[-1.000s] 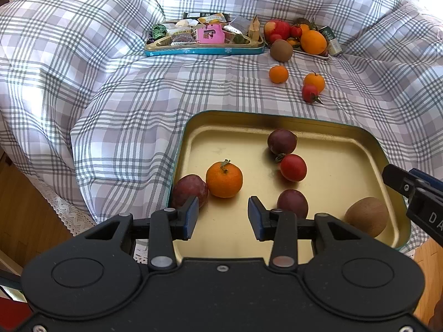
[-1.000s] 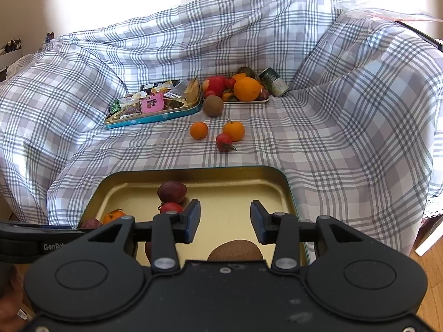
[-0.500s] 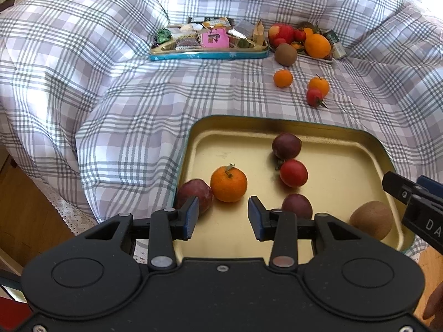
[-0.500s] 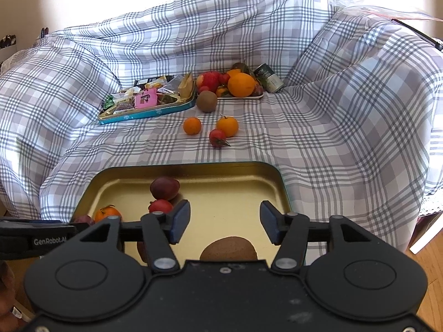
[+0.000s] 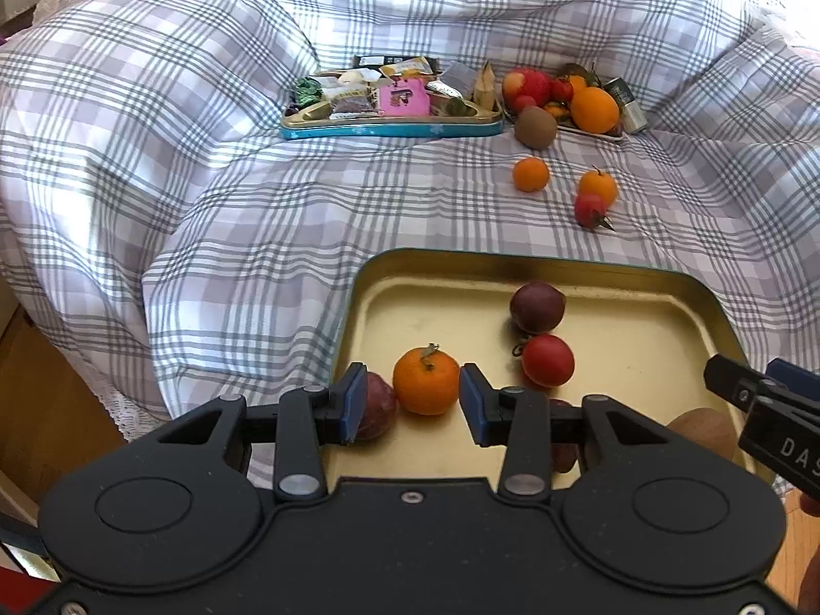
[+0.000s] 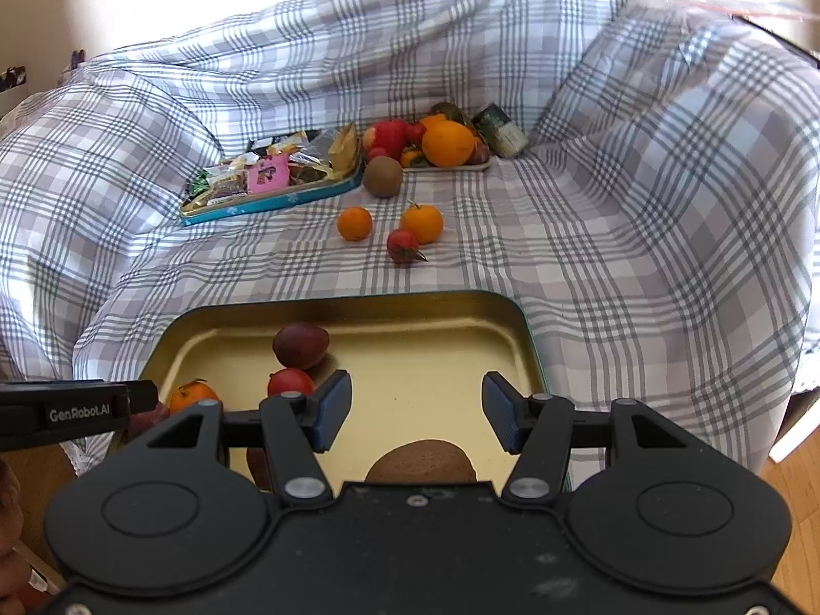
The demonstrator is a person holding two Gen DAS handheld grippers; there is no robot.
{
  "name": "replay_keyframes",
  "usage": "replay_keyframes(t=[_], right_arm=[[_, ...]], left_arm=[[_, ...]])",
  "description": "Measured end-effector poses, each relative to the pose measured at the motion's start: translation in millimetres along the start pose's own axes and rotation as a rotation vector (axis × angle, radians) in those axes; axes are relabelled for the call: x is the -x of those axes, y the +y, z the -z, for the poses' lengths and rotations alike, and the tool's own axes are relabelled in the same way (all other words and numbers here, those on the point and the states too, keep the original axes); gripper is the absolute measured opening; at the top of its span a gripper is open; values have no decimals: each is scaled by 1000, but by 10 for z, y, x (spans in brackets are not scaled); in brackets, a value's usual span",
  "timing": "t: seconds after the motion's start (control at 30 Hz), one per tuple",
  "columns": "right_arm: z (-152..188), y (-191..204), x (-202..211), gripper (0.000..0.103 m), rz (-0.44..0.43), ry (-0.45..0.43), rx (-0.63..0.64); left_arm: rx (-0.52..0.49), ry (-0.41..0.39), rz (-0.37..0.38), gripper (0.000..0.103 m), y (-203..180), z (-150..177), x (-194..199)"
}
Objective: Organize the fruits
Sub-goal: 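Hold both open tools above the tray, then move them back toward the fruits, then reach the left tool toward the small tangerine on the cloth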
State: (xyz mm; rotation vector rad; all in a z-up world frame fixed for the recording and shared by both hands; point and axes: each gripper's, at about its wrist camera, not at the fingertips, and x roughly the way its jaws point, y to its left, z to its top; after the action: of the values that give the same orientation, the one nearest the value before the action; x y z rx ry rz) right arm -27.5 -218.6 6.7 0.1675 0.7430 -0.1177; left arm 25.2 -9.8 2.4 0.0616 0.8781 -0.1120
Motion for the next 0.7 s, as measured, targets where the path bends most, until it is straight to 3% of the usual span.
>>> replay_keyframes(t=[0.7], right_arm=[[-256,-226,-579,59,40,61,-68]], left_arm=[[-60,51,-10,49,-183,-363,-438]])
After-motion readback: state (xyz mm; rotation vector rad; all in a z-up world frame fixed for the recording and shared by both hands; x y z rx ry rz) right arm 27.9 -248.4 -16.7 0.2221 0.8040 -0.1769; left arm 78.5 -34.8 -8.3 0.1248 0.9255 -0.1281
